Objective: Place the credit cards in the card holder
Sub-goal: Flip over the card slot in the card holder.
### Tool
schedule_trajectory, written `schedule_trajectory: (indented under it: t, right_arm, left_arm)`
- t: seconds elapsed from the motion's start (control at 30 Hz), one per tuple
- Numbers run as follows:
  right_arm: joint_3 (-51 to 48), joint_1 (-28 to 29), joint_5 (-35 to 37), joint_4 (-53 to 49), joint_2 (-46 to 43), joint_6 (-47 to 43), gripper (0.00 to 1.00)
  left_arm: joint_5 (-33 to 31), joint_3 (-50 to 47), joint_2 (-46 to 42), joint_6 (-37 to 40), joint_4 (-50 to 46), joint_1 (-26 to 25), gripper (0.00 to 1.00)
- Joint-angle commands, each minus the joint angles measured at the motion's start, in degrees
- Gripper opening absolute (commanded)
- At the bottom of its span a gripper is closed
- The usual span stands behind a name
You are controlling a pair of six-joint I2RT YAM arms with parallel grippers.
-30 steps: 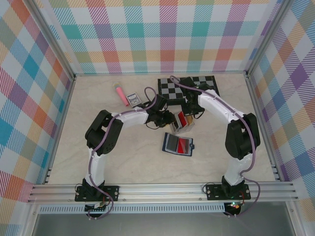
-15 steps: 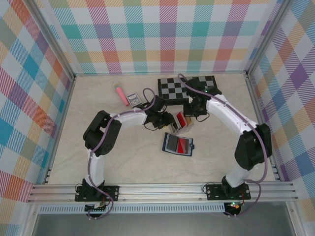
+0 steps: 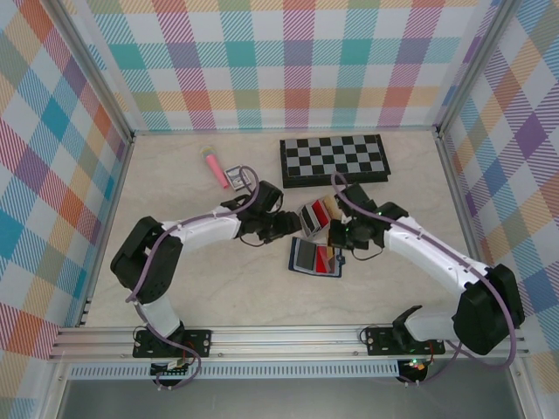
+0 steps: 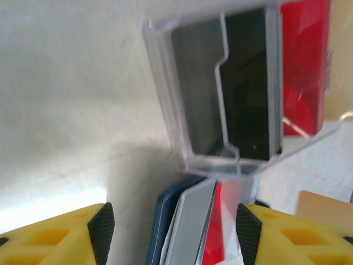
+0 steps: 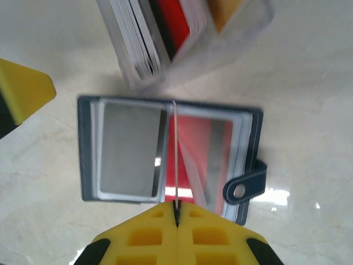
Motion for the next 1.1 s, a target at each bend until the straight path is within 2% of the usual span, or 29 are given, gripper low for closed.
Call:
schedule_trajectory:
  t: [0.0, 0.2, 0.3, 0.43, 0.6, 0.73, 1.07]
  right_arm:
    - [-1.90, 2.28, 2.04, 2.38, 0.12, 4.70, 0.00]
    - [-4.16, 2.75, 7.05, 0.04, 1.50, 5.48, 0.00]
    - [-4.75, 2.70, 8.66, -0.29, 1.67, 5.26, 0.01]
    - [-5.14, 2.75, 7.27, 1.13, 2.93, 4.85, 0.01]
    - [-5.11, 2.75, 8.63, 0.80, 2.48, 5.13, 0.01]
    - [-5.24, 2.79, 10.26, -0.09, 2.25, 4.49, 0.01]
    - [-5.50, 2.75, 10.85, -0.16, 3.35, 4.25, 0.01]
  left_arm:
    - [0.95, -2.30, -0.83, 1.24, 0.03, -2.76, 0.61]
    - [0.06, -4.21, 0.73, 0.04, 1.28, -4.39, 0.54]
    - [0.05, -4.07, 1.53, 0.11, 0.88, -4.57, 0.47]
    - [-0.30, -4.14, 2.02, 0.28, 0.38, -4.58, 0.35]
    - [-0.61, -4.51, 2.24, 0.30, -0.22, -4.73, 0.25]
    - [-0.50, -4.64, 2.95, 0.39, -0.27, -4.80, 0.21]
    - [-0.05, -4.04, 4.57, 0.58, -0.98, -5.05, 0.20]
